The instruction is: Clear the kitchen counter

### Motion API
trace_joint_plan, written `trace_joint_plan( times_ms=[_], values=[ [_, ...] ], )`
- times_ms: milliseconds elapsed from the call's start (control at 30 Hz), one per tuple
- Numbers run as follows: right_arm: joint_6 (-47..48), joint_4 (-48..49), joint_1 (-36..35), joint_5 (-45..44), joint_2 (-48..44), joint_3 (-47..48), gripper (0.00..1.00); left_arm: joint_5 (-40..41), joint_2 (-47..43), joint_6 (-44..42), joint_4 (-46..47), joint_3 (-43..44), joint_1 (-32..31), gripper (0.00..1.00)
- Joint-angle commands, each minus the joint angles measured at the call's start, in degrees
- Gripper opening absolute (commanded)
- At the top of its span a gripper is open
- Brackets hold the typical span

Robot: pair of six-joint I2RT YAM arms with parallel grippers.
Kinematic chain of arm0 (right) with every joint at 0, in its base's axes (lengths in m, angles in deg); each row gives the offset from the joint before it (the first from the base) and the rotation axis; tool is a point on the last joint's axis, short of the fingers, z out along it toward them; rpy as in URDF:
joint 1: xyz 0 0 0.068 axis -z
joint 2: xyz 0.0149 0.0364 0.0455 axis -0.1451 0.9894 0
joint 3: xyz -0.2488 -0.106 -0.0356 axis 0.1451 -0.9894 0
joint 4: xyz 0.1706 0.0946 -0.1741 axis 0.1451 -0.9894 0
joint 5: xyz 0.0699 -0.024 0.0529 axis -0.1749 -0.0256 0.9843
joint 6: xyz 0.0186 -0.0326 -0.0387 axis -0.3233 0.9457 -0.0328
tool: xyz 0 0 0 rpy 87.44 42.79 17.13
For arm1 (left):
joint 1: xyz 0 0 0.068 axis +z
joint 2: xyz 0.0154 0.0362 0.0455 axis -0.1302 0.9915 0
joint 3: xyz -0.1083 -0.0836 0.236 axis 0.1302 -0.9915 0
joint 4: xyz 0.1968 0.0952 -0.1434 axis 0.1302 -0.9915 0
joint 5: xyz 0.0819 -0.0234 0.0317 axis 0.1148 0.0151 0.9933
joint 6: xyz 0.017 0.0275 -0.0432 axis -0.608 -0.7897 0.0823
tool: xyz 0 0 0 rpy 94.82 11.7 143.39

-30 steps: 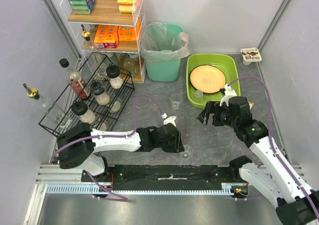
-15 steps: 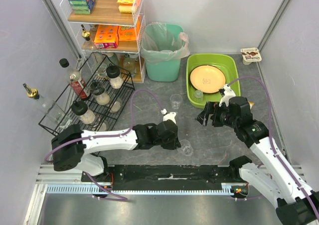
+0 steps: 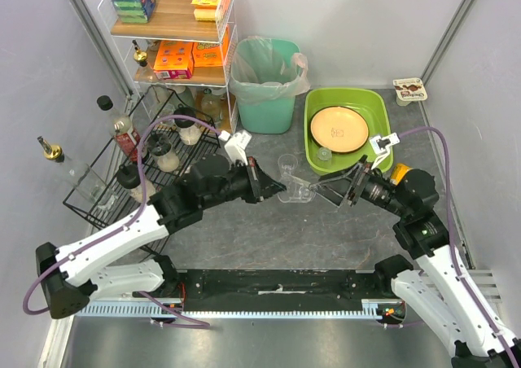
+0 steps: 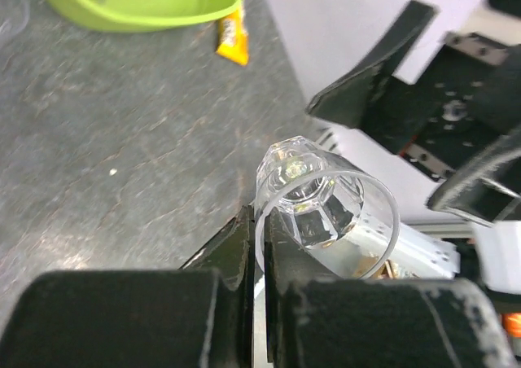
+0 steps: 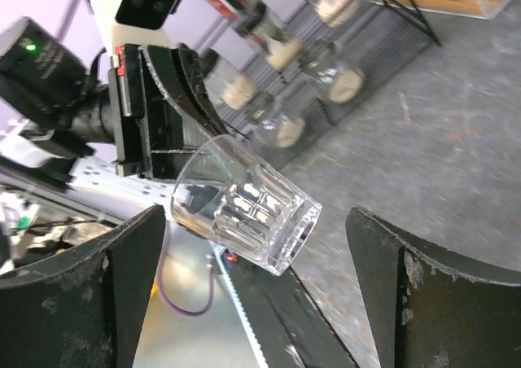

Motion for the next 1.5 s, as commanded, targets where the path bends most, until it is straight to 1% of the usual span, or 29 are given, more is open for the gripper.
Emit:
trace_joint_plan(
  times_ms=[0, 67, 133, 233, 267, 467, 600, 700, 867, 900, 933, 1000, 1067, 1100, 1133, 1200, 1233, 1267, 1333, 1367, 1467],
  values=[
    [-13.87, 18.56, -0.01, 5.97, 0.46, -2.48, 0.98, -7.20, -3.73, -2.56, 6.10, 3.40, 1.65, 0.02],
    [-18.70, 26.80, -0.10, 6.68, 0.98, -3.63, 0.98, -8.61, -4.69, -2.56, 8.39, 3.66, 1.82, 0.02],
    [-22.23, 32.01, -0.19, 6.86, 1.42, -4.24, 0.98, -9.41, -5.31, -2.56, 10.59, 3.75, 1.82, 0.02],
    [-25.22, 36.07, -0.36, 7.21, 2.74, -4.07, 0.98, -10.11, -5.75, -2.64, 13.05, 3.75, 1.91, 0.02],
    [-26.27, 37.56, -0.71, 7.30, 3.01, -4.16, 0.98, -10.20, -5.75, -2.82, 15.32, 3.75, 1.83, 0.02],
    [-34.18, 48.19, -1.86, 8.62, 5.12, -5.56, 0.98, -10.11, -4.88, -3.52, 17.19, 4.45, 1.91, 0.02],
    [-38.23, 53.30, -2.56, 9.32, 6.34, -6.53, 0.86, -8.97, -4.26, -3.70, 17.72, 4.28, 1.91, 0.02],
    [-38.59, 53.83, -3.00, 9.50, 6.70, -6.62, 0.73, -8.71, -4.08, -3.70, 18.51, 4.02, 1.91, 0.02],
    [-37.54, 51.56, -3.27, 8.71, 7.14, -6.36, 0.41, -8.62, -3.73, -3.79, 17.98, 3.84, 1.91, 0.02],
    [-36.93, 50.15, -3.27, 8.36, 7.14, -6.18, 0.33, -8.44, -3.65, -3.87, 17.72, 3.84, 1.91, 0.02],
    [-36.14, 48.84, -3.27, 7.75, 7.05, -6.01, 0.28, -8.44, -3.73, -4.05, 17.37, 3.84, 1.91, 0.04],
    [-33.59, 44.28, -3.27, 7.48, 7.05, -5.04, 0.20, -7.39, -4.08, -4.31, 16.23, 3.93, 1.91, 0.10],
    [-29.56, 38.40, -3.18, 6.60, 6.70, -3.46, 0.14, -5.99, -4.52, -4.93, 14.56, 3.93, 1.91, 0.24],
    [-27.88, 35.84, -3.26, 5.99, 6.70, -2.59, 0.12, -4.68, -4.87, -5.19, 13.60, 4.01, 1.91, 0.31],
    [-25.78, 32.68, -3.27, 5.55, 6.53, -1.62, 0.11, -3.10, -5.22, -5.37, 10.54, 4.28, 2.09, 0.42],
    [-20.08, 23.91, -3.27, 3.27, 6.70, 1.27, 0.09, 2.17, -5.75, -5.28, 5.00, 5.07, 2.00, 0.65],
    [-16.30, 18.03, -3.18, 1.78, 6.96, 3.20, 0.08, 7.41, -6.28, -5.02, 1.93, 5.50, 2.00, 0.69],
    [-13.13, 12.32, -3.26, 0.02, 7.40, 5.05, 0.06, 11.64, -6.63, -4.76, -1.93, 5.77, 2.09, 0.72],
    [-5.93, 0.63, -3.27, -4.27, 9.76, 9.01, 0.06, 18.68, -8.12, -4.49, -9.06, 5.86, 2.18, 0.74],
    [-2.07, -4.39, -3.27, -7.00, 11.43, 11.37, 0.06, 21.76, -8.56, -4.66, -10.66, 5.51, 2.18, 0.75],
    [9.35, -17.15, -3.26, -17.62, 17.05, 19.54, 0.05, 26.18, -11.81, -5.45, -14.44, 3.49, 2.44, 0.77]
  ],
)
